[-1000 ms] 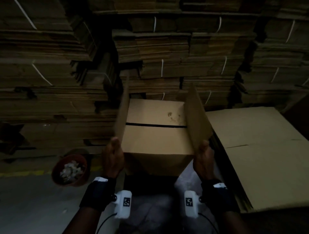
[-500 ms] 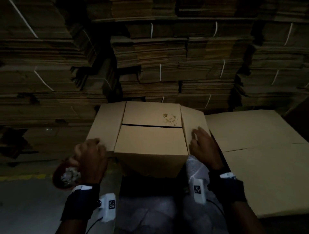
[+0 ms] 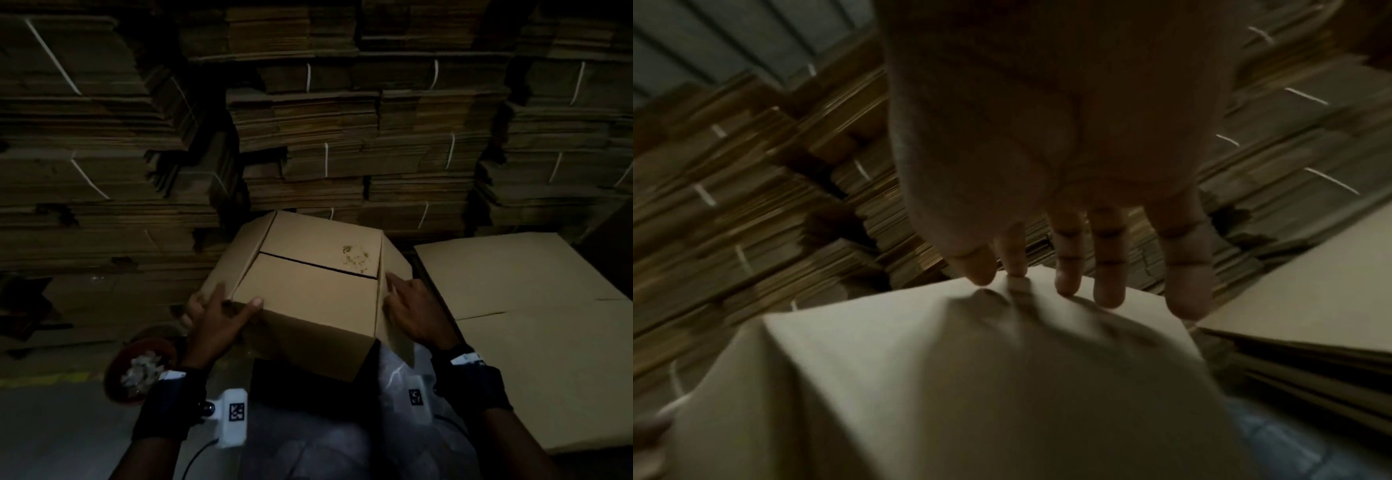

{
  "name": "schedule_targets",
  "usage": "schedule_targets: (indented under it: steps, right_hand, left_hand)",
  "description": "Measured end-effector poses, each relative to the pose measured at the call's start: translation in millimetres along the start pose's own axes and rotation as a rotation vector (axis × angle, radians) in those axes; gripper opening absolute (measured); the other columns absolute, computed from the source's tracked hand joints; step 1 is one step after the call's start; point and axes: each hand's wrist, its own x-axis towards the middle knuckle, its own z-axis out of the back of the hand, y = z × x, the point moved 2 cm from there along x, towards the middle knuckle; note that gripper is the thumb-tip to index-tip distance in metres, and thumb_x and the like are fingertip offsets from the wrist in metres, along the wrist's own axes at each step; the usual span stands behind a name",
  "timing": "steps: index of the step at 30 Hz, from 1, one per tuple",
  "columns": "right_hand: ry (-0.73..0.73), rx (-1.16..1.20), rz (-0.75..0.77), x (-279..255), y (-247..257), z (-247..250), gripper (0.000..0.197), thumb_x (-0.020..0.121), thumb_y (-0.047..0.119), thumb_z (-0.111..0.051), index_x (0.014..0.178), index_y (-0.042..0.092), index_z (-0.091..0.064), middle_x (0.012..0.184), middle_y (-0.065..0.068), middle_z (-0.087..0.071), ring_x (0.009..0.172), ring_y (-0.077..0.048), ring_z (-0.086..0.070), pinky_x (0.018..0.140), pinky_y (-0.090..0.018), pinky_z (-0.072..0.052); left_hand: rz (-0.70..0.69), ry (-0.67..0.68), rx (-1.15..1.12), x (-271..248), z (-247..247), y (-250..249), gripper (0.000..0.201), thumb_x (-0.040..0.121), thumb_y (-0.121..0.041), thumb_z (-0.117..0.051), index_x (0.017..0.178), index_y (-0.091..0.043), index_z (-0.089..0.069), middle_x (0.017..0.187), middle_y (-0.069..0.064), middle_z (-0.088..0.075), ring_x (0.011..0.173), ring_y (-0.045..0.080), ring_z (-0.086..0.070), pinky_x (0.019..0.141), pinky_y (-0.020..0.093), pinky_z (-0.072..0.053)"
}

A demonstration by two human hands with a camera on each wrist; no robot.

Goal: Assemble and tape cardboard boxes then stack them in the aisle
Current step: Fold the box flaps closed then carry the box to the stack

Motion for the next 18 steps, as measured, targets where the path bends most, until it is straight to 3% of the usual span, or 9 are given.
schedule_targets:
  steps: [3, 6, 8, 10, 12, 14, 16, 18]
  right_hand:
    - [-0.025, -0.178, 0.089, -15, 1, 0, 0.057, 0.097, 0.049, -0.04, 0.151, 0.033, -0.043, 0.122, -0.012, -0.055, 0.111, -0.032, -0.055, 0.087, -0.04, -0.051]
    - [-0.04, -0.271, 0.225, -27, 9, -2, 0.056, 0.087, 0.049, -0.042, 0.139, 0.033, -0.055, 0.128, -0.014, -0.058, 0.114, -0.038, -0.058, 0.079, -0.045, -0.058]
    - [-0.008, -0.335, 0.261, -31, 17, 0, 0.057, 0.085, 0.053, -0.042, 0.137, 0.033, -0.055, 0.148, -0.016, -0.05, 0.133, -0.04, -0.048, 0.092, -0.058, -0.054]
    - [0.044, -0.384, 0.248, -34, 20, 0, 0.067, 0.084, 0.065, -0.036, 0.144, 0.038, -0.047, 0.165, -0.01, -0.027, 0.151, -0.037, -0.024, 0.109, -0.066, -0.035]
    - [0.073, -0.412, 0.261, -35, 20, -3, 0.068, 0.087, 0.069, -0.036, 0.15, 0.043, -0.036, 0.17, -0.005, -0.01, 0.156, -0.032, -0.006, 0.116, -0.068, -0.019]
    - [0.096, -0.432, 0.29, -37, 26, -12, 0.068, 0.09, 0.069, -0.042, 0.151, 0.044, -0.03, 0.171, -0.003, 0.0, 0.157, -0.029, 0.001, 0.118, -0.068, -0.009]
    - [0.092, -0.455, 0.3, -39, 32, -27, 0.07, 0.087, 0.072, -0.043, 0.15, 0.042, -0.029, 0.171, -0.004, 0.002, 0.157, -0.027, -0.002, 0.118, -0.067, -0.011]
    - [0.038, -0.471, 0.295, -38, 38, -33, 0.075, 0.083, 0.074, -0.045, 0.148, 0.039, -0.032, 0.17, -0.006, -0.01, 0.154, -0.027, -0.016, 0.113, -0.066, -0.024]
  left_hand:
    - [-0.046, -0.076, -0.08, 25, 11, -2, 0.106, 0.062, -0.084, -0.071, 0.149, -0.034, -0.039, 0.154, 0.018, -0.035, 0.134, 0.037, -0.044, 0.108, 0.05, -0.042]
    - [-0.156, -0.129, -0.19, 39, 13, -14, 0.063, 0.088, -0.037, -0.077, 0.141, -0.015, -0.051, 0.125, 0.019, -0.061, 0.115, 0.036, -0.06, 0.095, 0.049, -0.052]
    - [-0.223, -0.162, -0.195, 45, 11, -28, 0.043, 0.094, -0.017, -0.069, 0.134, -0.006, -0.057, 0.112, 0.019, -0.064, 0.106, 0.036, -0.062, 0.085, 0.038, -0.05]
    - [-0.273, -0.199, -0.153, 50, 10, -39, 0.037, 0.096, -0.011, -0.066, 0.13, -0.002, -0.06, 0.113, 0.018, -0.065, 0.105, 0.03, -0.062, 0.084, 0.031, -0.045]
    - [-0.288, -0.16, -0.163, 59, 9, -47, 0.04, 0.094, -0.008, -0.067, 0.133, -0.002, -0.059, 0.121, 0.019, -0.065, 0.113, 0.029, -0.061, 0.091, 0.034, -0.048]
    - [-0.302, -0.011, -0.196, 63, 5, -55, 0.054, 0.092, -0.005, -0.07, 0.142, -0.001, -0.051, 0.135, 0.021, -0.058, 0.127, 0.03, -0.055, 0.1, 0.036, -0.046]
    - [-0.329, 0.123, -0.097, 62, -4, -63, 0.068, 0.091, -0.012, -0.073, 0.15, -0.002, -0.04, 0.153, 0.019, -0.04, 0.143, 0.031, -0.039, 0.108, 0.032, -0.036]
    - [-0.348, 0.172, 0.014, 63, -13, -63, 0.078, 0.092, -0.026, -0.073, 0.156, -0.008, -0.031, 0.165, 0.014, -0.017, 0.152, 0.028, -0.021, 0.113, 0.03, -0.025]
